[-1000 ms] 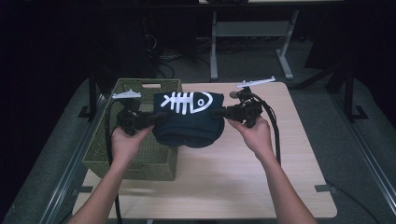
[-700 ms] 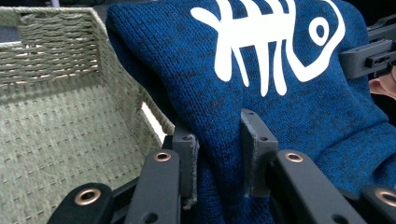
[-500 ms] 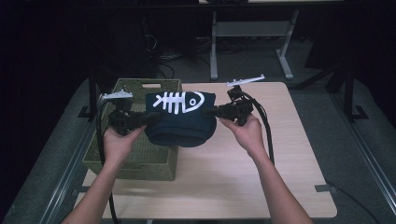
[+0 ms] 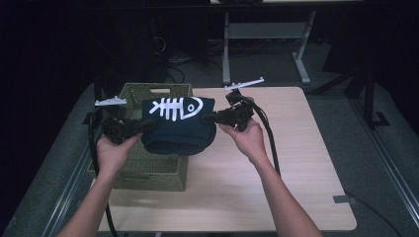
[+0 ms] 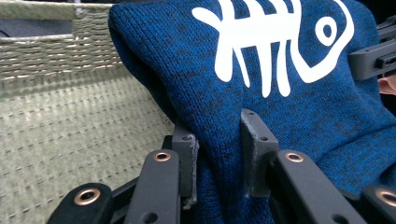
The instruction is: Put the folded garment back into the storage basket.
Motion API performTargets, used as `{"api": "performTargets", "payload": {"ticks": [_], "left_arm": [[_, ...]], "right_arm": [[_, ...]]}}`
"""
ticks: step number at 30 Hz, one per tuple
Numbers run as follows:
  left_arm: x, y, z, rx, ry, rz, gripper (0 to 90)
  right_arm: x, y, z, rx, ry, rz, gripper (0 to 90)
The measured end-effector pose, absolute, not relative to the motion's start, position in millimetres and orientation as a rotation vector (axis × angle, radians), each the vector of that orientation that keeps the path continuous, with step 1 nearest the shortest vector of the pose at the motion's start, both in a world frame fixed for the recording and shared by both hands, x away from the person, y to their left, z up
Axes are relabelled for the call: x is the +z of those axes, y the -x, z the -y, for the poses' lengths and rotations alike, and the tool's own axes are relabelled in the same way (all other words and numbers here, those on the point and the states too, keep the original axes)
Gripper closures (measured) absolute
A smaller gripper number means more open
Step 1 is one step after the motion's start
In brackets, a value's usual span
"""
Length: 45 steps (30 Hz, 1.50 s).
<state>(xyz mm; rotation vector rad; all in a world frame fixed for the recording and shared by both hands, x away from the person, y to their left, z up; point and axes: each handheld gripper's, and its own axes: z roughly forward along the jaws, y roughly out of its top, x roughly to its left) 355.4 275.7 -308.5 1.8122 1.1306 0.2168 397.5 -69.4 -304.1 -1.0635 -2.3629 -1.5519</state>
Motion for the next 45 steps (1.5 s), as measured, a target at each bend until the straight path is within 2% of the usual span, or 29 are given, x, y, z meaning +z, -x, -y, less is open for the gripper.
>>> {"api": "performTargets", "payload": {"ticks": [26,45], "left_arm": [[-318.8,-351.6,-324.2,0.248,-1.785,-1.228,70.0],[-325.2,-352.4,-341.1,0.268,-1.791,-1.263,68.4]], "right_arm": [[-319.2,-407.7,14.7,-1.53,1.014,2.342,75.1],[-325.6,-412.2,-8.1,-1.517,1.003,2.347,75.0]]}}
